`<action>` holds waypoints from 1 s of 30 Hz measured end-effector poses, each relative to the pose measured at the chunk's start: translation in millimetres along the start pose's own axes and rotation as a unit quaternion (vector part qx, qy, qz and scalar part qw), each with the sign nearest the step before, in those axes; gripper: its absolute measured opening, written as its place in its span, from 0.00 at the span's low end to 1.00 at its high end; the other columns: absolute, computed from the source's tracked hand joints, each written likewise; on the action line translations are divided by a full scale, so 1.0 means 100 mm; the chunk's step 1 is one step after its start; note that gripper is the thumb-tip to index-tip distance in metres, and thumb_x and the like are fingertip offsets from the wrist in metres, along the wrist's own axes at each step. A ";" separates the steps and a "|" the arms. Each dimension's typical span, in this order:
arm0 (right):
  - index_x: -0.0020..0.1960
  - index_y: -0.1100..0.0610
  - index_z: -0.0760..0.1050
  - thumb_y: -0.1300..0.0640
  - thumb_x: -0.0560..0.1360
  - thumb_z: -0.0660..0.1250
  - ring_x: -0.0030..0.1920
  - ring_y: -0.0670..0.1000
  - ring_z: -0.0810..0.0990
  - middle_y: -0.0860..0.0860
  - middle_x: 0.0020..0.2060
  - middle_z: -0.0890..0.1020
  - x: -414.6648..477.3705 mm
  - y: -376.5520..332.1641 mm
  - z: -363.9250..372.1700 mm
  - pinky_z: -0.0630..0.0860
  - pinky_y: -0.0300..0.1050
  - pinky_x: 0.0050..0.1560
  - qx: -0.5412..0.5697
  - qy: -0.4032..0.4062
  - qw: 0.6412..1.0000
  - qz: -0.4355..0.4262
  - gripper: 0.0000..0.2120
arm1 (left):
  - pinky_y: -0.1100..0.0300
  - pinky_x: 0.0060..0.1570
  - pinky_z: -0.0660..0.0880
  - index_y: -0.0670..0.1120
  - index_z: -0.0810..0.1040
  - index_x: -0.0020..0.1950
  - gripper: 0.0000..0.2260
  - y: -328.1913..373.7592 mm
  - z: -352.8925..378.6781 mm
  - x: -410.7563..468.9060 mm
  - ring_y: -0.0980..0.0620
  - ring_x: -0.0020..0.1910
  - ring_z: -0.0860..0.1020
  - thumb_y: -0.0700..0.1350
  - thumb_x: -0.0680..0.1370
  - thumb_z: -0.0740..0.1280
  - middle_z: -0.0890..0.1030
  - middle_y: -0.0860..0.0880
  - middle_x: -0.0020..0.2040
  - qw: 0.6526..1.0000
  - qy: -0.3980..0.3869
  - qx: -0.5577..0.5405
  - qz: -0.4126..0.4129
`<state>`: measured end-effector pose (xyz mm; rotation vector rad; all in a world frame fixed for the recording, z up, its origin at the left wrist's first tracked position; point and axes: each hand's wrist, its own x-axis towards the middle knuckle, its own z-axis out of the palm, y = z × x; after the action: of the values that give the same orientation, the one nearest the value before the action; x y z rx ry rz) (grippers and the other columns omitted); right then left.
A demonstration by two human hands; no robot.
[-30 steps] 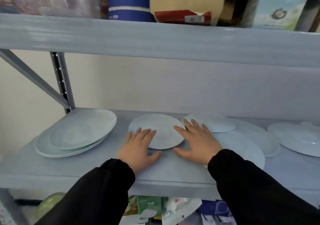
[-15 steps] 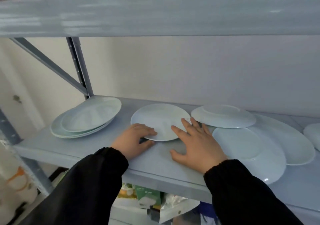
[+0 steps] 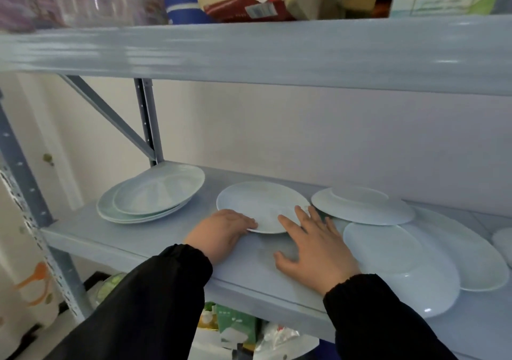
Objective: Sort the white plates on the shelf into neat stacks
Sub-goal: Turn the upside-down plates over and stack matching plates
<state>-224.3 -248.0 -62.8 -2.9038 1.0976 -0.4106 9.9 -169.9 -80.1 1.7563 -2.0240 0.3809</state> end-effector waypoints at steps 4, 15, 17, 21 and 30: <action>0.77 0.38 0.41 0.30 0.70 0.48 0.79 0.52 0.43 0.49 0.80 0.49 0.00 -0.06 -0.03 0.45 0.53 0.77 0.028 0.043 0.998 0.038 0.39 | 0.60 0.40 0.80 0.49 0.84 0.52 0.13 0.03 -0.06 0.03 0.48 0.44 0.83 0.46 0.75 0.60 0.85 0.52 0.46 0.999 0.025 0.028 0.036; 0.76 0.36 0.36 0.40 0.73 0.68 0.77 0.44 0.49 0.46 0.79 0.45 0.45 -0.74 0.05 0.57 0.40 0.69 0.262 0.170 0.946 0.082 0.47 | 0.59 0.43 0.78 0.47 0.83 0.53 0.13 -0.73 -1.20 -0.17 0.47 0.46 0.82 0.37 0.73 0.63 0.85 0.52 0.49 0.976 0.186 0.107 0.046; 0.76 0.36 0.34 0.39 0.73 0.66 0.78 0.48 0.51 0.48 0.80 0.45 0.59 -0.96 0.15 0.60 0.43 0.71 0.230 0.134 0.962 0.054 0.46 | 0.58 0.42 0.79 0.47 0.84 0.52 0.16 -1.04 -1.31 -0.40 0.47 0.45 0.83 0.32 0.68 0.72 0.85 0.52 0.48 0.973 0.187 0.136 0.007; 0.74 0.34 0.32 0.39 0.73 0.64 0.77 0.48 0.54 0.47 0.80 0.46 0.84 -1.25 0.27 0.61 0.45 0.72 0.214 0.110 0.970 0.042 0.46 | 0.57 0.42 0.80 0.50 0.83 0.55 0.21 -1.56 -1.33 -0.87 0.47 0.48 0.83 0.32 0.66 0.75 0.85 0.53 0.48 0.976 0.127 0.156 -0.087; 0.77 0.40 0.36 0.42 0.75 0.64 0.78 0.46 0.53 0.46 0.80 0.49 1.07 -1.47 0.39 0.59 0.44 0.73 0.207 0.096 0.972 0.050 0.43 | 0.57 0.42 0.80 0.52 0.80 0.55 0.14 -2.01 -1.09 -1.41 0.48 0.50 0.81 0.40 0.72 0.70 0.84 0.54 0.50 0.979 0.012 0.170 -0.111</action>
<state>-42.5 -210.2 -59.5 -2.4738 1.0232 -0.8218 237.4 -28.4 -68.7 2.1429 -1.8009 0.7058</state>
